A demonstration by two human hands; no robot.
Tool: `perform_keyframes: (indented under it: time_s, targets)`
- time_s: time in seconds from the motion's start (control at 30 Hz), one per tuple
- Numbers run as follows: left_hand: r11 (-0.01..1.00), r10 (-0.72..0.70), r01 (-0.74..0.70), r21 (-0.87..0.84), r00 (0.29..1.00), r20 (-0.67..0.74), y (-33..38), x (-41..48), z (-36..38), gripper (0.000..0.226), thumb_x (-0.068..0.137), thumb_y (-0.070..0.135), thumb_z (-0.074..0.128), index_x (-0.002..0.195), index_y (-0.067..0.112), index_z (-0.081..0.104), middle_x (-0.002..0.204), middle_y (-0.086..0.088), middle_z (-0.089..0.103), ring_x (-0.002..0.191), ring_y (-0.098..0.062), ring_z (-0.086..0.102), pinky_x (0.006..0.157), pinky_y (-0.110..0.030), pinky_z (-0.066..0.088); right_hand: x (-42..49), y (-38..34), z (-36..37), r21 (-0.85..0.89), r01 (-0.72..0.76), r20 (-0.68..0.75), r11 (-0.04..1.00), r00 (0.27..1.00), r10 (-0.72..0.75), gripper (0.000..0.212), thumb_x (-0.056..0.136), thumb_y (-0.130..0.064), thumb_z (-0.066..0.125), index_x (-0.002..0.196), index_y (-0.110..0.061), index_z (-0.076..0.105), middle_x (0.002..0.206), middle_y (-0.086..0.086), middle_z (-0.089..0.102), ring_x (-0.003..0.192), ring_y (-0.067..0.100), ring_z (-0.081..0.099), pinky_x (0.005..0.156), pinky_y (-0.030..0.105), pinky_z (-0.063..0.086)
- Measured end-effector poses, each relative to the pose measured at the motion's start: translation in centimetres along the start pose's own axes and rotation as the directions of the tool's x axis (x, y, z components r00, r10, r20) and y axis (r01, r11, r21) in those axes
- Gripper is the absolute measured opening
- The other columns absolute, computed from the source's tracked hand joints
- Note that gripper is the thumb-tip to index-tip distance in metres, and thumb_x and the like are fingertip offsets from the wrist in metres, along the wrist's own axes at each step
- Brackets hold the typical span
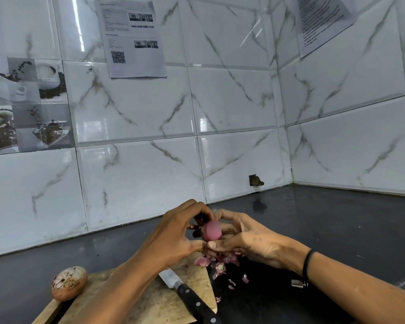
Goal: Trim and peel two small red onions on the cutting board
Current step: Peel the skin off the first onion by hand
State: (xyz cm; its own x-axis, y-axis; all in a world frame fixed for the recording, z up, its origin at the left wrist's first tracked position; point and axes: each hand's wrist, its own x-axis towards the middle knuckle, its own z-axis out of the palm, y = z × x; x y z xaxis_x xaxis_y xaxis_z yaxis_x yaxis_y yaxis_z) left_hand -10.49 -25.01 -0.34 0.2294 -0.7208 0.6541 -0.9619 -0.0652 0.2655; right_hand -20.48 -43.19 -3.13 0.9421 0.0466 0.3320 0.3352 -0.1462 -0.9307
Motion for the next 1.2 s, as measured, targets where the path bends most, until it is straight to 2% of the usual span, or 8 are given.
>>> perform_keyframes:
  time_s: [0.1, 0.23, 0.3, 0.37, 0.43, 0.53, 0.83, 1.2]
  targets:
    - [1.000, 0.004, -0.004, -0.011, 0.999, -0.051, 0.6, -0.2, -0.1, 0.044, 0.068, 0.031, 0.093, 0.101, 0.035, 0.064, 0.106, 0.023, 0.063, 0.103, -0.001, 0.063, 0.087, -0.021, 0.055, -0.1, -0.4, -0.1, 0.106, -0.027, 0.006, 0.994, 1.000, 0.027, 0.057, 0.081, 0.007, 0.076, 0.130, 0.007, 0.047, 0.103, 0.016, 0.074, 0.095, 0.026, 0.069, 0.101, 0.042, 0.048]
    - [0.999, -0.019, 0.014, -0.046, 0.994, -0.103, 1.3, -0.2, 0.0, 0.044, 0.064, 0.038, 0.094, 0.095, 0.035, 0.063, 0.100, 0.019, 0.065, 0.098, -0.005, 0.065, 0.081, -0.023, 0.058, -0.3, -0.8, -0.1, 0.202, -0.048, 0.029, 0.978, 0.999, 0.043, 0.049, 0.086, 0.012, 0.067, 0.132, 0.008, 0.048, 0.093, 0.012, 0.074, 0.076, 0.014, 0.070, 0.064, 0.021, 0.053]
    - [0.998, -0.027, 0.021, -0.058, 0.993, -0.114, 1.4, -0.3, 0.0, 0.044, 0.062, 0.038, 0.094, 0.091, 0.033, 0.062, 0.097, 0.017, 0.065, 0.095, -0.007, 0.065, 0.081, -0.024, 0.057, -0.3, -0.8, -0.1, 0.204, -0.047, 0.042, 0.978, 0.998, 0.039, 0.040, 0.088, 0.013, 0.065, 0.125, 0.000, 0.056, 0.092, 0.010, 0.074, 0.078, 0.013, 0.070, 0.068, 0.022, 0.054]
    - [0.997, -0.029, 0.020, -0.078, 0.993, -0.118, 1.5, -0.4, 0.0, 0.043, 0.060, 0.034, 0.096, 0.086, 0.030, 0.061, 0.093, 0.015, 0.063, 0.091, -0.009, 0.065, 0.082, -0.023, 0.057, -0.2, -0.7, -0.1, 0.212, -0.037, 0.066, 0.977, 0.998, 0.023, 0.036, 0.087, 0.013, 0.066, 0.117, -0.006, 0.061, 0.095, 0.009, 0.075, 0.087, 0.016, 0.070, 0.087, 0.031, 0.054]
    - [0.995, -0.023, 0.010, -0.095, 0.991, -0.132, 1.6, -0.4, 0.1, 0.042, 0.059, 0.028, 0.097, 0.082, 0.025, 0.061, 0.091, 0.014, 0.061, 0.086, -0.010, 0.065, 0.082, -0.020, 0.055, -0.3, -0.6, -0.2, 0.227, -0.034, 0.085, 0.973, 0.996, 0.015, 0.035, 0.087, 0.013, 0.067, 0.113, -0.010, 0.063, 0.095, 0.008, 0.074, 0.089, 0.017, 0.069, 0.095, 0.037, 0.045]
    - [0.994, -0.033, 0.016, -0.110, 0.988, -0.154, 1.8, -0.4, 0.1, 0.043, 0.058, 0.023, 0.098, 0.080, 0.024, 0.061, 0.089, 0.014, 0.062, 0.085, -0.010, 0.065, 0.079, -0.014, 0.052, -0.3, -0.6, -0.3, 0.245, -0.037, 0.091, 0.969, 0.996, 0.015, 0.038, 0.086, 0.012, 0.068, 0.114, -0.012, 0.062, 0.094, 0.006, 0.073, 0.087, 0.016, 0.067, 0.094, 0.037, 0.043]
    - [0.990, -0.032, 0.011, -0.140, 0.988, -0.149, 2.1, -0.4, -0.1, 0.042, 0.061, 0.019, 0.096, 0.086, 0.029, 0.064, 0.092, 0.012, 0.065, 0.088, -0.009, 0.065, 0.082, -0.019, 0.055, -0.4, -0.9, -0.2, 0.287, -0.061, 0.117, 0.956, 0.993, 0.028, 0.038, 0.090, 0.014, 0.062, 0.118, -0.012, 0.060, 0.092, 0.003, 0.072, 0.081, 0.011, 0.064, 0.073, 0.024, 0.049]
    - [0.997, 0.061, -0.065, -0.038, 0.993, -0.100, 2.0, -0.4, -0.3, 0.032, 0.065, 0.025, 0.093, 0.084, 0.023, 0.067, 0.089, 0.012, 0.063, 0.086, -0.012, 0.065, 0.080, -0.018, 0.054, -0.7, -1.0, 0.1, 0.269, -0.077, 0.135, 0.960, 0.990, 0.042, 0.036, 0.091, 0.015, 0.057, 0.115, -0.012, 0.059, 0.084, 0.001, 0.073, 0.075, 0.008, 0.064, 0.079, 0.026, 0.043]
